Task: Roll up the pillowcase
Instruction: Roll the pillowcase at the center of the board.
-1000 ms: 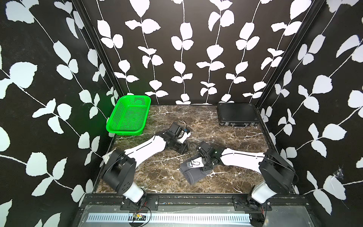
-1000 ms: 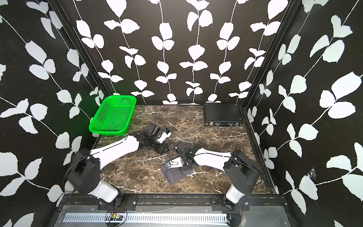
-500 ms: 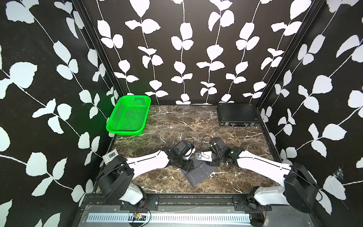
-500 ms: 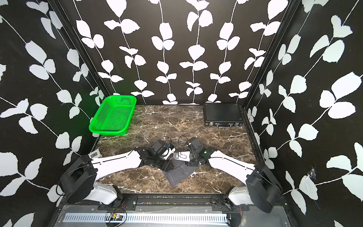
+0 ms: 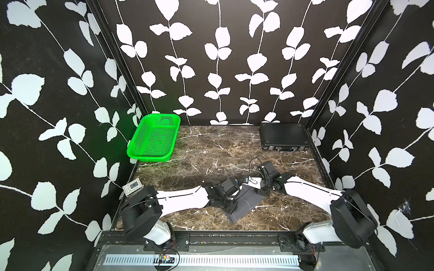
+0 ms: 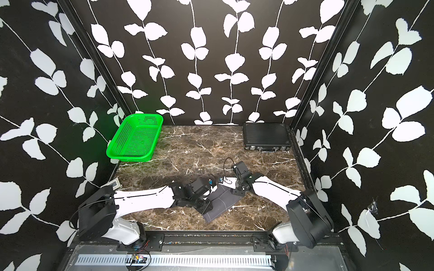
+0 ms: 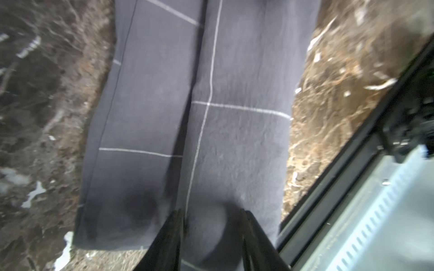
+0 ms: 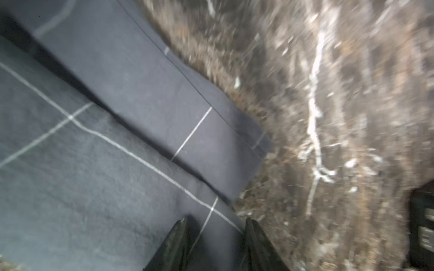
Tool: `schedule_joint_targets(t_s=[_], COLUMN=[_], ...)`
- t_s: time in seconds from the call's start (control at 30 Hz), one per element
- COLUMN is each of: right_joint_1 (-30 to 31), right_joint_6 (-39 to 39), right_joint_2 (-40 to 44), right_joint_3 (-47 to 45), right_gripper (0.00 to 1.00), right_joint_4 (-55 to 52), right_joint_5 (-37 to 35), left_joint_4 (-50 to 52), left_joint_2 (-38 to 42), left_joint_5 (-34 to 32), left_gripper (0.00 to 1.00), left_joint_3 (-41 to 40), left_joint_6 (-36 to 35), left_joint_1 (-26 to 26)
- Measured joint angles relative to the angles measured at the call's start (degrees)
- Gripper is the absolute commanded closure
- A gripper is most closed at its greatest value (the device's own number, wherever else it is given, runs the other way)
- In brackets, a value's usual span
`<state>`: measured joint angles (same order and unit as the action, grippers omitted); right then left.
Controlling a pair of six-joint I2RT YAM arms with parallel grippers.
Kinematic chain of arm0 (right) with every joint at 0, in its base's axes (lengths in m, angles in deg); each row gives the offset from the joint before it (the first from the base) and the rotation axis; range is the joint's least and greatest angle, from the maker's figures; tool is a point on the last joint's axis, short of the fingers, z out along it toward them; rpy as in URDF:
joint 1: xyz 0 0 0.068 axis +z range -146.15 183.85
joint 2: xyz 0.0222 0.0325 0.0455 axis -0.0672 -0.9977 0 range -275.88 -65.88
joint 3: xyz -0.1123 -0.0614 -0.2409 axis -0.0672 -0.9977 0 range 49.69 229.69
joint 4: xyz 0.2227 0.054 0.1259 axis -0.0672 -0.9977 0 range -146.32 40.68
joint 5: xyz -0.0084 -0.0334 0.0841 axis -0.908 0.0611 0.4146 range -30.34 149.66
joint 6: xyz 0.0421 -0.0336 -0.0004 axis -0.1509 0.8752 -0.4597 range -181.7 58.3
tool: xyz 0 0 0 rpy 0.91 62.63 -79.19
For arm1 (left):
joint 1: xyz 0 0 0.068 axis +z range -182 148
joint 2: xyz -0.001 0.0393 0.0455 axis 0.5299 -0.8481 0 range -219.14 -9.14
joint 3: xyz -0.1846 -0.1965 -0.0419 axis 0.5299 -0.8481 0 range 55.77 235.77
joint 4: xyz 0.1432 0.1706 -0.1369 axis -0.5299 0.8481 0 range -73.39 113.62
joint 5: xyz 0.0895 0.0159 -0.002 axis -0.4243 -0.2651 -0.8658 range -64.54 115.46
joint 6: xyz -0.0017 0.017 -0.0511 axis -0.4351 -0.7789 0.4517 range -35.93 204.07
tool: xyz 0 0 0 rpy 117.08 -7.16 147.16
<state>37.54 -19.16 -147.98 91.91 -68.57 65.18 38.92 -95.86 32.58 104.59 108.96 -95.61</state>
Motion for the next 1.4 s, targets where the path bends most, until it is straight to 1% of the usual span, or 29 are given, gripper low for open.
schedule_joint_targets(t_s=[0.13, 0.3, 0.37, 0.47, 0.57, 0.7, 0.83, 0.97, 1.1, 1.17, 1.33, 1.4], right_joint_1=[-0.3, -0.9, -1.7, -3.5, -5.7, -8.2, -10.6, -13.1, -15.1, -15.7, -16.3, -16.3], right_joint_6=[0.1, -0.5, -1.6, -4.1, -6.7, -10.3, -14.2, -17.9, -20.2, -20.7, -21.4, -21.4], right_joint_2=[-3.3, -3.8, -3.5, -2.0, 1.1, 6.8, 11.3, 15.1, 17.2, 17.7, 18.4, 18.5], right_joint_3=[0.2, 0.9, 0.9, 1.3, 2.3, 2.9, 2.8, 1.2, -1.4, -1.9, -2.1, -2.2], right_gripper=[0.60, 0.58, 0.56, 0.50, 0.46, 0.42, 0.38, 0.34, 0.33, 0.33, 0.33, 0.33], right_joint_4=[1.6, 2.0, 2.0, 1.1, 0.0, -1.8, -2.9, -2.3, -2.5, -2.6, -2.5, -2.5], right_joint_5=[0.0, 0.7, 1.4, 2.9, 4.2, 5.3, 5.6, 5.3, 4.2, 3.8, 3.3, 3.2], left_joint_4=[0.8, 5.0, 6.7, 10.4, 13.4, 14.6, 14.7, 14.7, 15.0, 15.2, 15.2, 15.3], left_joint_2=[-3.3, -3.9, -3.4, -1.2, 0.6, 0.1, -5.3, -13.1, -19.3, -21.0, -22.7, -23.4], left_joint_5=[-3.4, -6.9, -8.0, -9.7, -12.2, -15.3, -17.2, -18.3, -20.2, -20.9, -21.3, -21.4], left_gripper=[0.62, 0.58, 0.56, 0.49, 0.45, 0.41, 0.39, 0.39, 0.39, 0.39, 0.40, 0.42], left_joint_3=[0.1, 2.3, 2.8, 3.8, 7.5, 14.7, 20.7, 24.1, 25.7, 26.3, 26.4, 26.4], left_joint_6=[-1.3, -3.5, -4.0, -5.1, -6.4, -8.4, -10.3, -11.8, -12.8, -13.0, -13.8, -14.0], left_joint_1=[-0.5, -0.5, -0.5, -1.1, -3.3, -8.6, -13.2, -15.6, -15.9, -15.9, -15.9, -15.9])
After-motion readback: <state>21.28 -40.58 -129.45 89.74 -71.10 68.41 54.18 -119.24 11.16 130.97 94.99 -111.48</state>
